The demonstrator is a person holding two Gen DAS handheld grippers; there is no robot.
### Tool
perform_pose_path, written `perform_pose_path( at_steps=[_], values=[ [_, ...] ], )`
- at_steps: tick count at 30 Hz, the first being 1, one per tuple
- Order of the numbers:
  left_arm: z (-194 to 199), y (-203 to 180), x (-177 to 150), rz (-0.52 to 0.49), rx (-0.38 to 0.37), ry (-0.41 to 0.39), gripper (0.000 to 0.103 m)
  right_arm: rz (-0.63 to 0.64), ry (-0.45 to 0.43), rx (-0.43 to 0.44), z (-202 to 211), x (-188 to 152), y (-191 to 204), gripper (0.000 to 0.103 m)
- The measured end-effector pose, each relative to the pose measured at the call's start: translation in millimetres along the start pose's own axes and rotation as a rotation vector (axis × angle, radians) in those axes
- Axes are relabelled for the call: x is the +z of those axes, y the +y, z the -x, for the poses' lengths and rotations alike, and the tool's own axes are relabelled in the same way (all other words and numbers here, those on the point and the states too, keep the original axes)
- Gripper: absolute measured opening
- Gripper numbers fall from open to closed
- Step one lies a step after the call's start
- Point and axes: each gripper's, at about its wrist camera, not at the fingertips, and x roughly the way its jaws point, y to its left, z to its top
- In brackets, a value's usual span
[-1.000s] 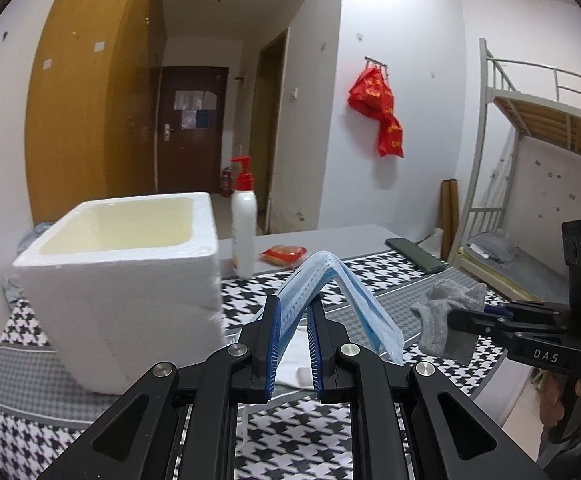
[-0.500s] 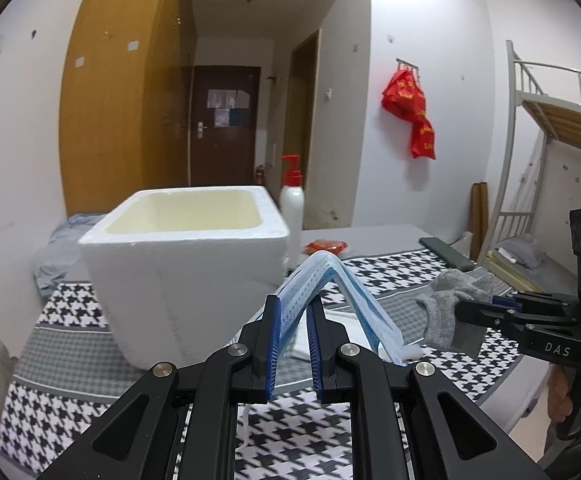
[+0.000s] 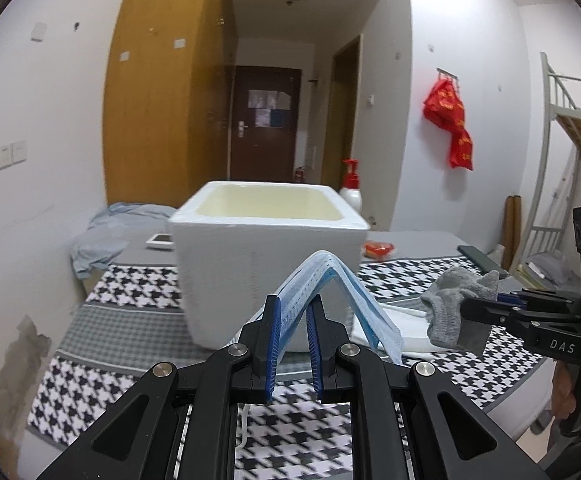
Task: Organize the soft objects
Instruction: 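Lift the mask with the left tool while the right tool carries the sock over the foam box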
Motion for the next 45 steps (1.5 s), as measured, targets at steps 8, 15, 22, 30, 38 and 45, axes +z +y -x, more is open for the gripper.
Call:
perform_pose_path(
  at_steps=[8, 15, 22, 30, 38, 45],
  values=[
    [13, 16, -2, 0.018, 0.047, -0.007, 0.014, 0.04, 0.012, 0.036, -9, 6, 21, 0.024],
    [21, 24, -1, 0.027, 0.066, -0.018, 0.014, 0.067, 0.011, 0.056, -13, 12, 35, 0.024],
    [32, 25, 9, 0.014, 0.07, -0.048, 0.014, 0.086, 0.006, 0.058, -15, 20, 41, 0.024],
    [33, 27, 26, 0.004, 0.064, -0.074, 0.014, 0.106, -0.028, 0.052, -7, 35, 45, 0.024],
    [34, 26, 46, -0.006, 0.069, -0.103, 0.014, 0.12, -0.063, 0.045, -2, 58, 48, 0.024],
    [31, 24, 66, -0.025, 0.071, -0.123, 0.014, 0.126, -0.099, 0.044, 2, 82, 48, 0.024]
  ],
)
